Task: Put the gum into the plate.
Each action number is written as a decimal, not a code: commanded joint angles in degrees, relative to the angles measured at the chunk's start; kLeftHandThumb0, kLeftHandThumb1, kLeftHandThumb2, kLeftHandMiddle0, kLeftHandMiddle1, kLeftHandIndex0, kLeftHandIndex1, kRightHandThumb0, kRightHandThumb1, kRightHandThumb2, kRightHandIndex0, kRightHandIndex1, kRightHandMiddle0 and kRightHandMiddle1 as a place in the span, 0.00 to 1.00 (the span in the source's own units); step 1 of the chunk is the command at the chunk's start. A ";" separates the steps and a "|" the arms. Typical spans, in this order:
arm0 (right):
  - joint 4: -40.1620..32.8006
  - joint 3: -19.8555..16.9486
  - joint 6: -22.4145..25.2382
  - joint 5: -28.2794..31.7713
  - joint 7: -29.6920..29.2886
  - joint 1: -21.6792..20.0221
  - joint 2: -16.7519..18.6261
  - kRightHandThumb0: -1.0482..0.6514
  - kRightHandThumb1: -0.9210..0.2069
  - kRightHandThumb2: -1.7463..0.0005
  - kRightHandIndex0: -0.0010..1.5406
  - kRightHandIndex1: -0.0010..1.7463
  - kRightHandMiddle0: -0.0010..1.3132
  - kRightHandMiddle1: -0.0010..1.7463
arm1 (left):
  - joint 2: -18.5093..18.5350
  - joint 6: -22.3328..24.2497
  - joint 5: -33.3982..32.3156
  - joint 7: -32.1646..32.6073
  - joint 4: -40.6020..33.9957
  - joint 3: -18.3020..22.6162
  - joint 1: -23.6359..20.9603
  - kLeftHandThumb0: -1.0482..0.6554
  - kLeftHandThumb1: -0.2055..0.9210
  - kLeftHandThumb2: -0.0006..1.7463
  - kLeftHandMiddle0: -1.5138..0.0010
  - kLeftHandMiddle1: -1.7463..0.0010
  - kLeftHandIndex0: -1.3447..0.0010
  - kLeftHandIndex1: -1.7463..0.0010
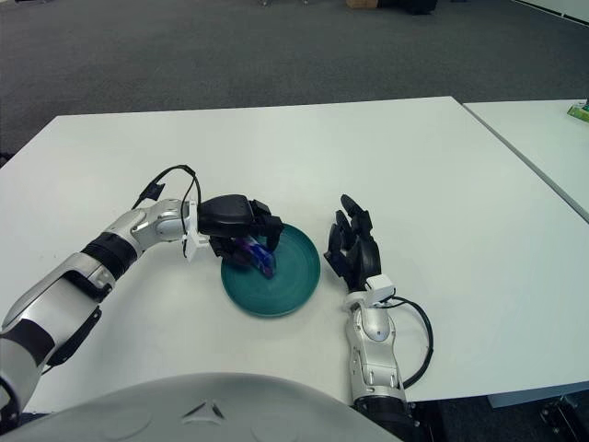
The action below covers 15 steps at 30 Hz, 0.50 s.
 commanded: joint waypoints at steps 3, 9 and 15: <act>3.86 0.72 0.43 -0.70 0.08 2.88 0.54 0.21 0.00 0.52 0.14 0.01 0.00 0.29 | 1.85 -1.36 0.86 0.49 -0.88 0.50 0.07 0.00 1.00 0.26 0.98 0.96 1.00 0.93; 4.90 0.77 -1.27 -2.25 -0.60 2.62 0.17 0.21 0.00 0.50 0.14 0.01 0.00 0.29 | 1.52 -2.53 2.39 3.36 -0.14 0.95 0.02 0.00 1.00 0.29 1.00 1.00 1.00 0.99; 5.66 0.69 -1.06 -2.95 -0.83 1.92 -0.14 0.20 0.00 0.49 0.13 0.00 0.00 0.25 | 0.82 -3.48 4.04 6.81 1.33 1.08 -0.41 0.00 1.00 0.29 1.00 1.00 1.00 1.00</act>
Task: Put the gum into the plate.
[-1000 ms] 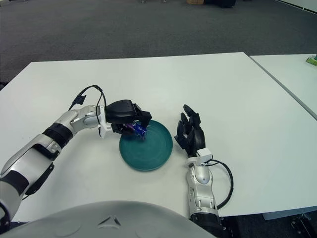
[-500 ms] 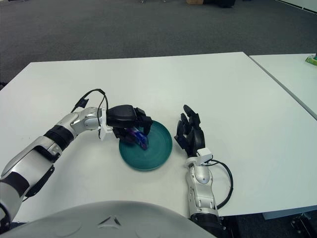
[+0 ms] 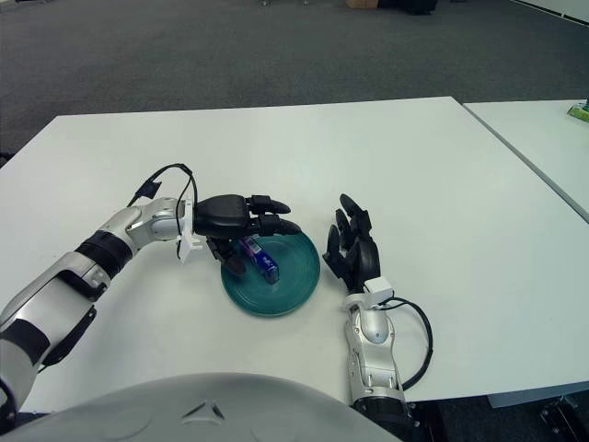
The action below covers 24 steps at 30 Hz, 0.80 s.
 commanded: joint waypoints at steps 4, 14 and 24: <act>4.39 0.04 3.15 -0.43 -0.40 1.55 0.07 0.20 0.00 0.48 0.13 0.00 0.00 0.23 | -0.24 -1.08 1.94 4.47 2.32 0.77 -0.73 0.00 1.00 0.28 1.00 1.00 1.00 1.00; 5.10 -0.62 4.20 2.33 0.84 0.71 0.53 0.21 0.00 0.47 0.11 0.00 0.00 0.22 | -0.96 -1.06 0.54 6.45 4.03 1.78 -1.21 0.00 1.00 0.23 1.00 1.00 1.00 1.00; 6.72 -1.13 3.28 3.06 1.13 0.09 1.20 0.20 0.00 0.48 0.11 0.00 0.00 0.25 | -1.17 -0.54 -8.60 1.88 5.33 4.54 -2.50 0.00 1.00 0.19 1.00 1.00 1.00 1.00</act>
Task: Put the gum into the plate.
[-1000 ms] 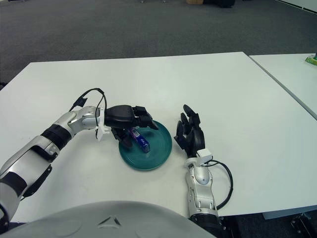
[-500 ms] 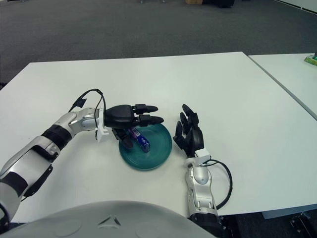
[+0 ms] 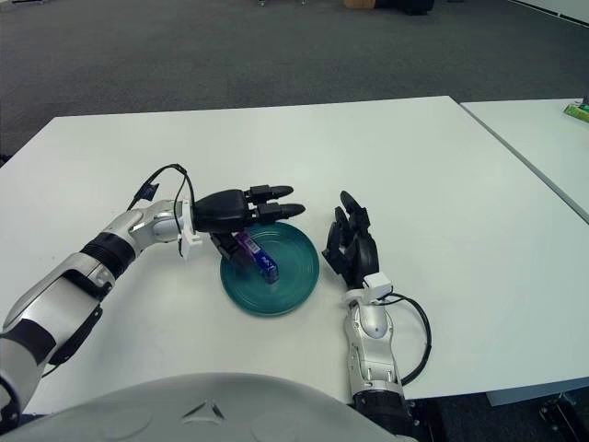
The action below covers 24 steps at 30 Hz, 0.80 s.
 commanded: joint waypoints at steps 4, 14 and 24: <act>5.05 -0.72 3.11 1.97 0.18 2.07 1.34 0.19 0.00 0.49 0.13 0.01 0.00 0.29 | 2.65 1.31 -12.06 -9.49 0.69 3.14 -4.20 0.00 1.00 0.17 1.00 1.00 1.00 1.00; 3.76 0.32 4.52 0.09 -0.07 3.28 0.48 0.15 0.00 0.52 0.17 0.02 0.00 0.37 | -1.87 18.03 -30.72 -14.38 -9.56 10.47 8.08 0.00 1.00 0.16 1.00 1.00 1.00 1.00; 3.11 0.46 4.07 1.29 0.71 4.27 1.13 0.16 0.00 0.54 0.20 0.02 0.00 0.39 | -15.05 32.36 -44.83 -6.29 -21.37 20.10 22.59 0.00 1.00 0.43 0.89 0.99 0.98 0.66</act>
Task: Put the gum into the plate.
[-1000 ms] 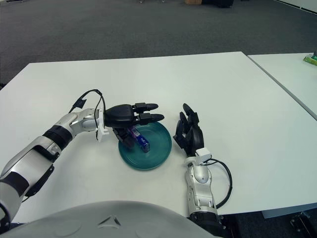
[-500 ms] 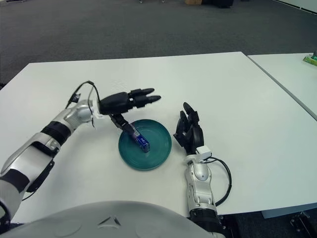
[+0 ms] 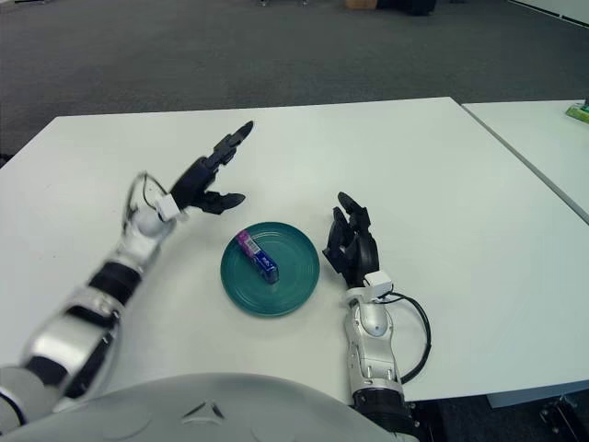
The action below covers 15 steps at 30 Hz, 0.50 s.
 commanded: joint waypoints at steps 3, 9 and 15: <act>3.73 0.60 2.59 1.40 1.06 4.18 1.11 0.16 0.00 0.54 0.20 0.01 0.00 0.38 | -3.42 11.16 -5.99 4.22 -11.70 5.15 7.52 0.00 1.00 0.48 0.84 0.99 0.94 0.52; 3.36 0.59 2.06 1.25 1.43 4.71 0.96 0.16 0.00 0.54 0.19 0.00 0.00 0.34 | -6.15 19.51 -6.06 7.65 -18.69 7.42 12.82 0.01 1.00 0.51 0.82 0.99 0.86 0.43; 3.33 0.72 2.35 0.53 1.39 4.46 0.54 0.15 0.00 0.52 0.16 0.00 0.00 0.30 | -10.01 31.74 -7.60 13.22 -25.19 9.01 18.23 0.03 1.00 0.53 0.91 1.00 0.98 0.53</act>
